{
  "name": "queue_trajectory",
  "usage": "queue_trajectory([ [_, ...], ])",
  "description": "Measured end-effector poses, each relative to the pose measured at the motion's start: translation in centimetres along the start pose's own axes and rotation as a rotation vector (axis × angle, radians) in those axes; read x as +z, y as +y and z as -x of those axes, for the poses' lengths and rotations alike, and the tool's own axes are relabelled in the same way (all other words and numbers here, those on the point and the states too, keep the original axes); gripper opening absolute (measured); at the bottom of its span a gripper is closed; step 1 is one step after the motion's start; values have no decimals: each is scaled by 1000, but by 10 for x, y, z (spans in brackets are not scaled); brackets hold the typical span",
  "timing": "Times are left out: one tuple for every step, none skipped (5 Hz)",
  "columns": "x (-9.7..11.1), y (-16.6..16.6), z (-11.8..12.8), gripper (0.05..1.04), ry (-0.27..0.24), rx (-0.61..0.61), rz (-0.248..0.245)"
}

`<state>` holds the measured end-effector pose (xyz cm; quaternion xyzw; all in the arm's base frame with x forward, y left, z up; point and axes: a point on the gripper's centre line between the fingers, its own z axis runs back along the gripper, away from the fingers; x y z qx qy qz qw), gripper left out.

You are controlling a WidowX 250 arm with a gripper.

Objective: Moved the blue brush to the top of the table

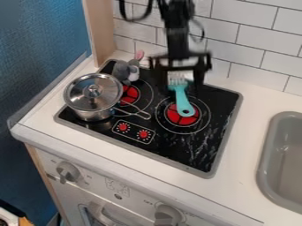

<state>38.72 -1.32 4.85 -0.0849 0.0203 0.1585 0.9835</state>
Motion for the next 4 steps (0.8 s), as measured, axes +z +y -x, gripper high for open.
queue_trajectory([
  [37,-4,1,1001,-97,-57,-55],
  [43,-2,4,1001,-105,-71,-81],
  [42,-2,5,1001,-104,-79,-82],
  [42,-3,5,1001,-103,-78,-80],
])
